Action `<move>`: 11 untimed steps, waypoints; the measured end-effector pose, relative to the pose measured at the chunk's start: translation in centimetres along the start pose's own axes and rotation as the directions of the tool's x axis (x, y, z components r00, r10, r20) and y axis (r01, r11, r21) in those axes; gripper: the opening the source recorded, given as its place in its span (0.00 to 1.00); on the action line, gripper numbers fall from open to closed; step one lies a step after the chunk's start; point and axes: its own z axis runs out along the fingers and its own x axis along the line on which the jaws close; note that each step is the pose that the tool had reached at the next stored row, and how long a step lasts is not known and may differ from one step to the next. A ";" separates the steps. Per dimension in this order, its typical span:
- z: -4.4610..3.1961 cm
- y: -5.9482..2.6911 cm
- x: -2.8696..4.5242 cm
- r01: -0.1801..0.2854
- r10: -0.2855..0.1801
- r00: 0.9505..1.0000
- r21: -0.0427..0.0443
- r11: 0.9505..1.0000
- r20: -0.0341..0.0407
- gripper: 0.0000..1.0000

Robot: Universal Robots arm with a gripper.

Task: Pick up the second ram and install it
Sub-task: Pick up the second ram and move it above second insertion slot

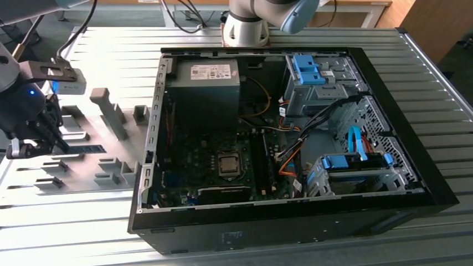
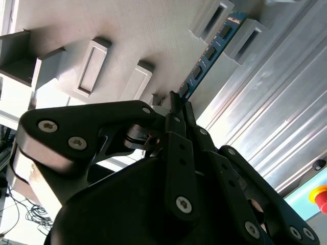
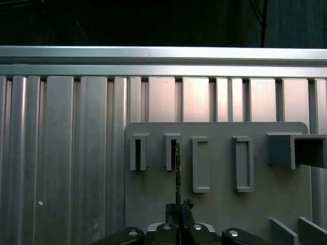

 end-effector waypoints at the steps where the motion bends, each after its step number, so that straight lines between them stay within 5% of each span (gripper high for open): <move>1: -0.11 0.00 0.00 0.000 0.000 1.000 0.000 1.000 0.000 0.14; 11: -1.00 0.03 -0.03 0.000 0.000 1.000 0.000 1.000 0.000 0.14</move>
